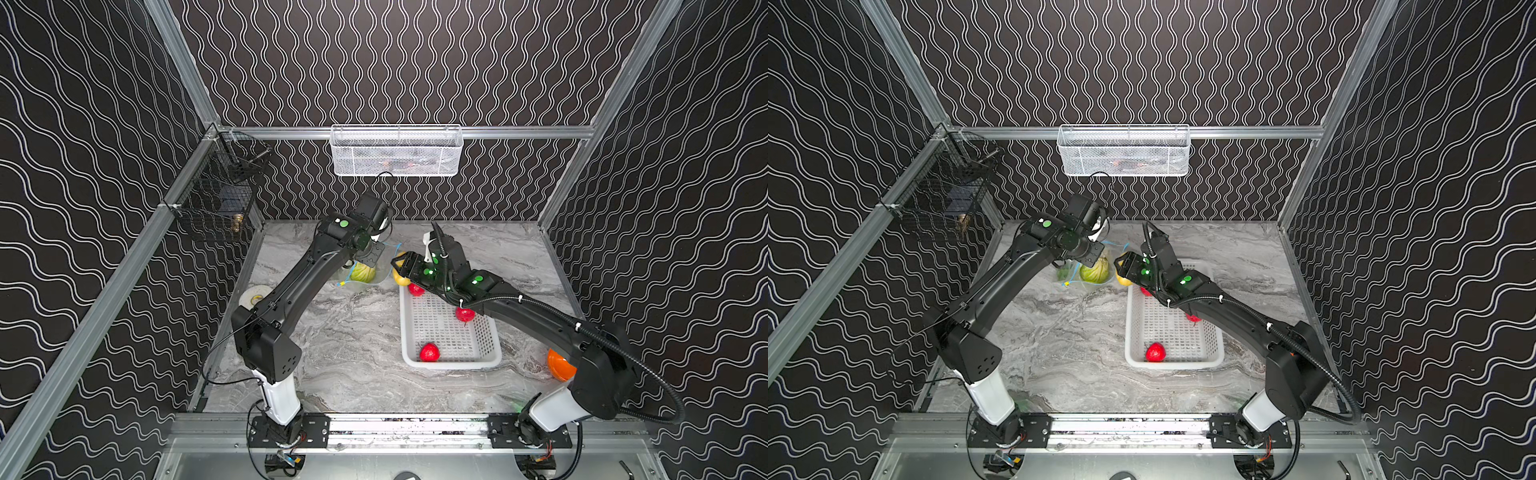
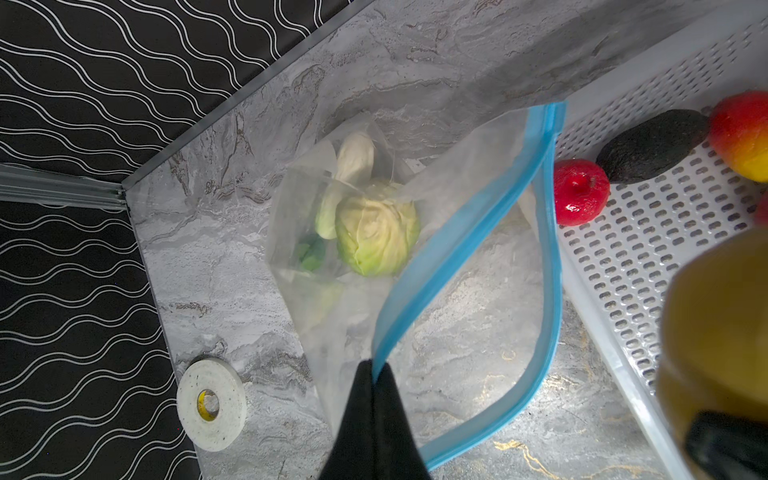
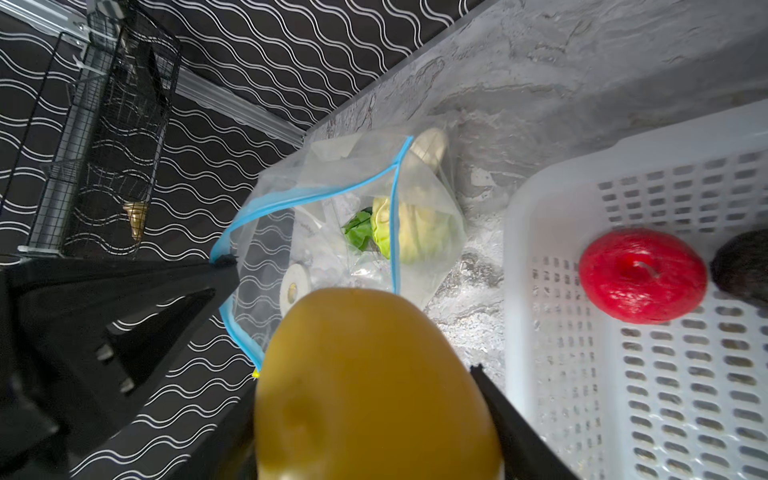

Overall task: Place the food in the zip-top bag and seal the zipper
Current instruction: 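Carry the potato over the bag opening and lower it in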

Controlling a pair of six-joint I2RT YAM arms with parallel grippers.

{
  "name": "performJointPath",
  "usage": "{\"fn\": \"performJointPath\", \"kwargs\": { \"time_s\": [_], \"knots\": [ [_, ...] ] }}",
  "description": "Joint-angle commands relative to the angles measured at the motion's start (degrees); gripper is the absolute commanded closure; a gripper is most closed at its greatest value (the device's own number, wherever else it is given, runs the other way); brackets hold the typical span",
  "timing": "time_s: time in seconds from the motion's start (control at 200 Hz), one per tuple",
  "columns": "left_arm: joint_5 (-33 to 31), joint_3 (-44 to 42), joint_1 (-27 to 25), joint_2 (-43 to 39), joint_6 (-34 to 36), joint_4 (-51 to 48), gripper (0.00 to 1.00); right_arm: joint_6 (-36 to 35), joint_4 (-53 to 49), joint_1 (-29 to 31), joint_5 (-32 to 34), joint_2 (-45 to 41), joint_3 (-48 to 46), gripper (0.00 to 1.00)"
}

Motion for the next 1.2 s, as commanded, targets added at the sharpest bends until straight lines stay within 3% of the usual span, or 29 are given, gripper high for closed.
{"fn": "performJointPath", "kwargs": {
  "time_s": [0.0,1.191],
  "knots": [
    [0.06,-0.36,0.0,-0.86,0.68,0.33,1.0,1.83,4.54,0.59,-1.15,0.72,1.21,0.48],
    [0.8,1.06,0.01,-1.81,0.54,-0.28,1.0,4.96,9.15,4.12,0.27,13.89,10.37,0.46]
  ]
}}
